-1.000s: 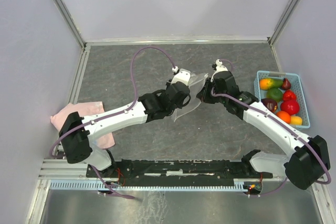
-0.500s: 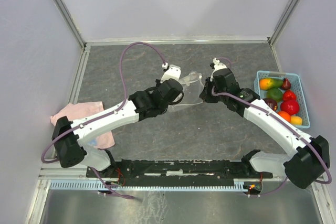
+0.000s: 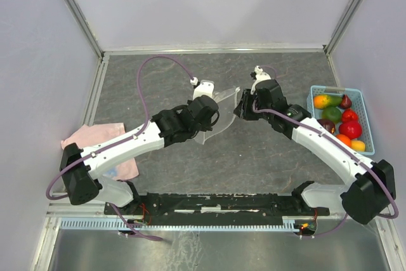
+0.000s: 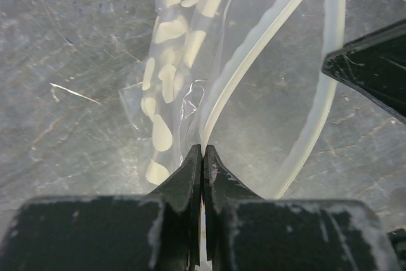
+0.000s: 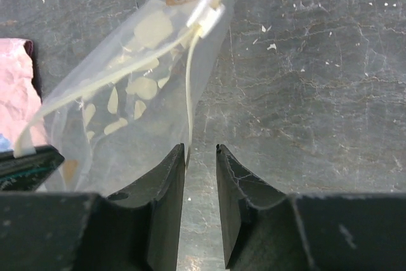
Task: Place the food in the zip-top bag and seal the zipper
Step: Open the zipper of the food storage bag.
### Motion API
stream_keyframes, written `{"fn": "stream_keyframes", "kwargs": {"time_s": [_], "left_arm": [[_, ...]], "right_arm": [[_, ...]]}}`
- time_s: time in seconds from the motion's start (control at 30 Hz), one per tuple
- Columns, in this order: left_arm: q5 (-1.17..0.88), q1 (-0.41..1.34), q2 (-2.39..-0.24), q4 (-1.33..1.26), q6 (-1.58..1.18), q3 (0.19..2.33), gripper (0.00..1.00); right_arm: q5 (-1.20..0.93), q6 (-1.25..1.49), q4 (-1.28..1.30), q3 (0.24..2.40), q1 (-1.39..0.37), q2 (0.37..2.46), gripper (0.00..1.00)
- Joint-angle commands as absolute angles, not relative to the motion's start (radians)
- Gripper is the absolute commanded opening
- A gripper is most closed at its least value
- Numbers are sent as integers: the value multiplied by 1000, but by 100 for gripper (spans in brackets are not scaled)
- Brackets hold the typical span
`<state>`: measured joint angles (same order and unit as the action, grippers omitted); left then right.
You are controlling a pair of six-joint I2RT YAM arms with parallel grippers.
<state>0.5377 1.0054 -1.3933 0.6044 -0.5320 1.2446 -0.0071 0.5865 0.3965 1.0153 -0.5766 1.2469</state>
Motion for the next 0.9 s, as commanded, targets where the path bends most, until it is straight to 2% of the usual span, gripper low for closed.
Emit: {"fn": "stream_keyframes", "kwargs": {"time_s": [0.0, 0.2, 0.37, 0.47, 0.87], "left_arm": [[471, 1003, -1366, 598, -681, 1268, 3], [467, 1004, -1352, 587, -724, 1244, 3], [473, 1003, -1351, 558, -765, 1221, 3], [493, 1004, -1347, 533, -783, 1212, 3], [525, 1004, -1339, 489, -814, 1188, 3]], "right_arm": [[30, 597, 319, 1067, -591, 1263, 33], [27, 605, 284, 1061, -595, 1310, 33], [14, 664, 243, 1054, -622, 1332, 45], [53, 700, 241, 1035, -650, 1319, 49], [178, 754, 253, 925, -739, 1267, 43]]}}
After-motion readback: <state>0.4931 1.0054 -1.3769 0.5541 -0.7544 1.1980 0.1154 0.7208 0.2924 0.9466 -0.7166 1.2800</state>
